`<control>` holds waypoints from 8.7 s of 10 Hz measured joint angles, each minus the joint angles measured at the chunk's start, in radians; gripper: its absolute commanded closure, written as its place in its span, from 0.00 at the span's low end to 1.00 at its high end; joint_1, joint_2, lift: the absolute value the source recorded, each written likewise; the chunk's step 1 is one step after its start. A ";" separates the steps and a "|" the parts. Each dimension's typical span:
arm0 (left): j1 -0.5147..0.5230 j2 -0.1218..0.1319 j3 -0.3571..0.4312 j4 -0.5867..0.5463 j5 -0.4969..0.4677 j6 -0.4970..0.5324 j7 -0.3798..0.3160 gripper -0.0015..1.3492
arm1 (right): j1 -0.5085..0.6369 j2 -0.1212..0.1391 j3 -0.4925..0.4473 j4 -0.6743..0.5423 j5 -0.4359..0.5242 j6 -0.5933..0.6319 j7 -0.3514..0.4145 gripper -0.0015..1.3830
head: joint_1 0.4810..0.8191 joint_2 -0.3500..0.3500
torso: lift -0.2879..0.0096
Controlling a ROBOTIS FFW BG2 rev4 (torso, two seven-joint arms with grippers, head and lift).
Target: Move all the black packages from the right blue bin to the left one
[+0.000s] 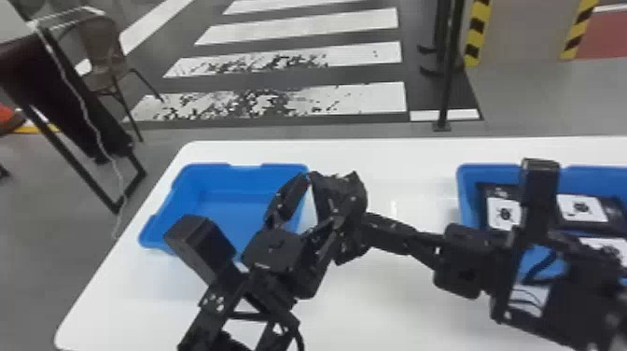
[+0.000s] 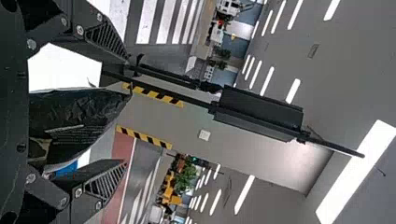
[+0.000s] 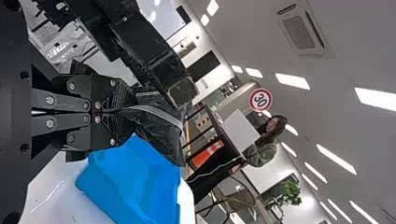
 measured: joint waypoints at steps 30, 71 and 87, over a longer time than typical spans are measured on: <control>-0.030 -0.046 0.110 0.263 -0.240 -0.304 0.074 0.12 | -0.034 0.061 -0.285 0.264 0.555 0.011 -0.227 0.09 | 0.63 0.52 | 0.35; -0.166 -0.027 0.144 0.233 -0.214 -0.123 0.017 0.90 | -0.127 -0.001 0.074 0.249 -0.043 -0.166 0.054 0.10 | 0.63 0.92 | 0.35; 0.000 -0.052 0.132 0.238 -0.189 -0.462 0.068 0.11 | 0.121 0.076 -0.530 -0.007 0.612 0.139 -0.274 0.07 | 0.63 0.38 | 0.35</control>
